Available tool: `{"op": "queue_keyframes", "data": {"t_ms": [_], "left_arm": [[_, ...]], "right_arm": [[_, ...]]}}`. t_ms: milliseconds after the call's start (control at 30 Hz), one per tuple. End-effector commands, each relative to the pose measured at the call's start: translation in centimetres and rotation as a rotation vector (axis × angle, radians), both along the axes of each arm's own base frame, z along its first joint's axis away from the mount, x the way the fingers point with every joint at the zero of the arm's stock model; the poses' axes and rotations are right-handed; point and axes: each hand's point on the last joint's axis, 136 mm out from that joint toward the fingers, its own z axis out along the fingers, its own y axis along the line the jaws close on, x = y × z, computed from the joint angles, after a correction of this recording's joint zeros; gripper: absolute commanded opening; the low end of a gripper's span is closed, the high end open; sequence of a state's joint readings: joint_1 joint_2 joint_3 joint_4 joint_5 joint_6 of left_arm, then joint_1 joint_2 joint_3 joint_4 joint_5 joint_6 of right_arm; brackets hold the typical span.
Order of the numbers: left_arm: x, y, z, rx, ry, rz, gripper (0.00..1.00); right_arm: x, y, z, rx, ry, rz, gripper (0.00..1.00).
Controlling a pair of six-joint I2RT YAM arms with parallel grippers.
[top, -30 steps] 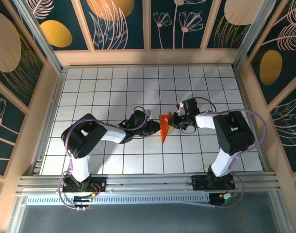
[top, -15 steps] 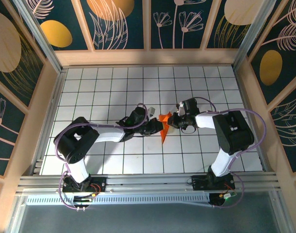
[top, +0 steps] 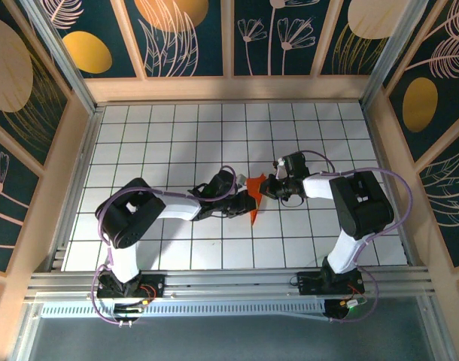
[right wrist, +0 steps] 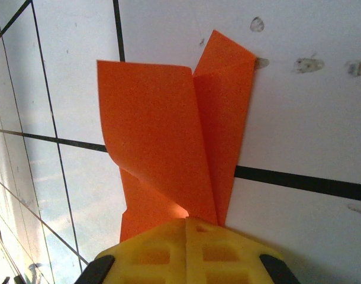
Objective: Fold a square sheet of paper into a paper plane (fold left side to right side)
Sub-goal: Fold the wing for the fifth time at the center of the table.
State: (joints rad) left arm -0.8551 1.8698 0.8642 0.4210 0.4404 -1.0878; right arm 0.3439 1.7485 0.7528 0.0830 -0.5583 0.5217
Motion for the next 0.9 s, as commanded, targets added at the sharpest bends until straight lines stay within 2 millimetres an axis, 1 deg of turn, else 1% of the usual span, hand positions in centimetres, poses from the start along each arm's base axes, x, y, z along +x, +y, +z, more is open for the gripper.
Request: {"op": "queue_keyframes", "data": {"t_ms": [0, 233, 633, 767, 867], "left_arm": [[-0.4, -0.2, -1.0, 0.025, 0.010, -0.021, 0.00], [-0.9, -0.4, -1.9, 0.034, 0.031, -0.029, 0.01], [-1.1, 0.1, -3.8, 0.083, 0.054, -0.023, 0.01], [-1.3, 0.1, -4.4, 0.105, 0.062, -0.030, 0.01], [-1.3, 0.4, -5.2, 0.160, 0.062, -0.034, 0.00]], "right_arm": [[-1.7, -1.2, -3.0, -0.080, 0.092, -0.002, 0.00], [-1.6, -1.2, -3.1, -0.079, 0.092, -0.001, 0.00], [-1.6, -1.1, -3.1, -0.075, 0.094, 0.001, 0.00], [-1.5, -1.0, -2.8, -0.071, 0.089, 0.004, 0.00], [-1.1, -0.7, -2.1, -0.056, 0.070, 0.002, 0.00]]}}
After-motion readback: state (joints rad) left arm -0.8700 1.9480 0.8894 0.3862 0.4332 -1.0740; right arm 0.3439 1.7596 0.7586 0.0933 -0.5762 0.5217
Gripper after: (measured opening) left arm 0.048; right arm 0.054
